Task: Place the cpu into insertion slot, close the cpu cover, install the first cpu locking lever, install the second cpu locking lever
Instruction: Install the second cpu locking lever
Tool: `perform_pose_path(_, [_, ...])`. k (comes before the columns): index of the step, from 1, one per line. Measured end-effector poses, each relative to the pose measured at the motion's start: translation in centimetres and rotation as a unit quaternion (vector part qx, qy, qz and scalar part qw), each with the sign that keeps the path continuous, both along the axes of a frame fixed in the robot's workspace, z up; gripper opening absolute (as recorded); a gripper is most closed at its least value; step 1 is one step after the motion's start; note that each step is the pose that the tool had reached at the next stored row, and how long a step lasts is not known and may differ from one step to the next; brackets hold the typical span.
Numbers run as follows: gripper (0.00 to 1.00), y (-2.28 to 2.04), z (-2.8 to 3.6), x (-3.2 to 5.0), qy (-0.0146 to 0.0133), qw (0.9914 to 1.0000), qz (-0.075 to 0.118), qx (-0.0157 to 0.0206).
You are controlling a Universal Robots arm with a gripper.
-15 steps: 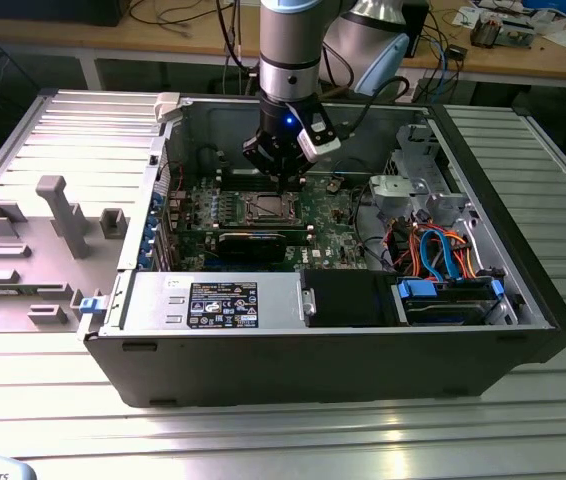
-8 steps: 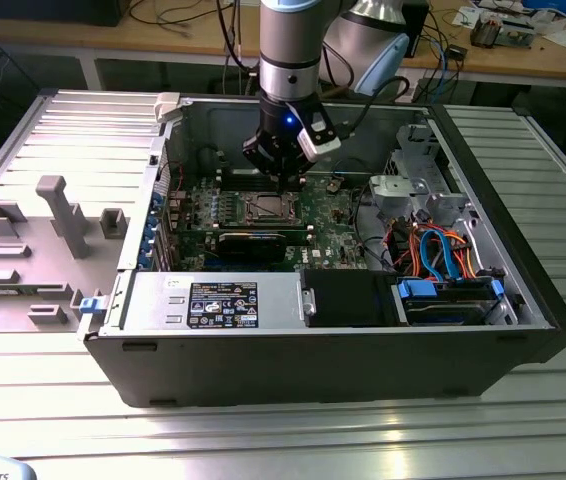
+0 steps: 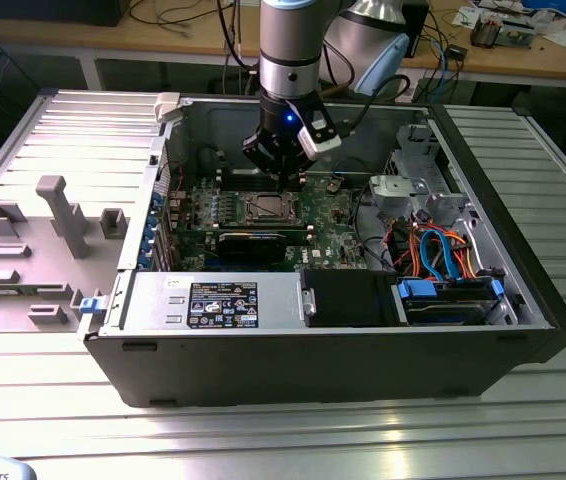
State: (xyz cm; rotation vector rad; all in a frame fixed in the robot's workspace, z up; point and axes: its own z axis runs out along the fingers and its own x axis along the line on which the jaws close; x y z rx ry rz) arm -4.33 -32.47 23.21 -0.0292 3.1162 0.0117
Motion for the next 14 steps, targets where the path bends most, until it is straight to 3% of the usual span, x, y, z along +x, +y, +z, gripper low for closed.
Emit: perform_pose_path(14, [0.11,-0.43,-0.01,0.00,0.0000,1.00000,0.000,0.0001])
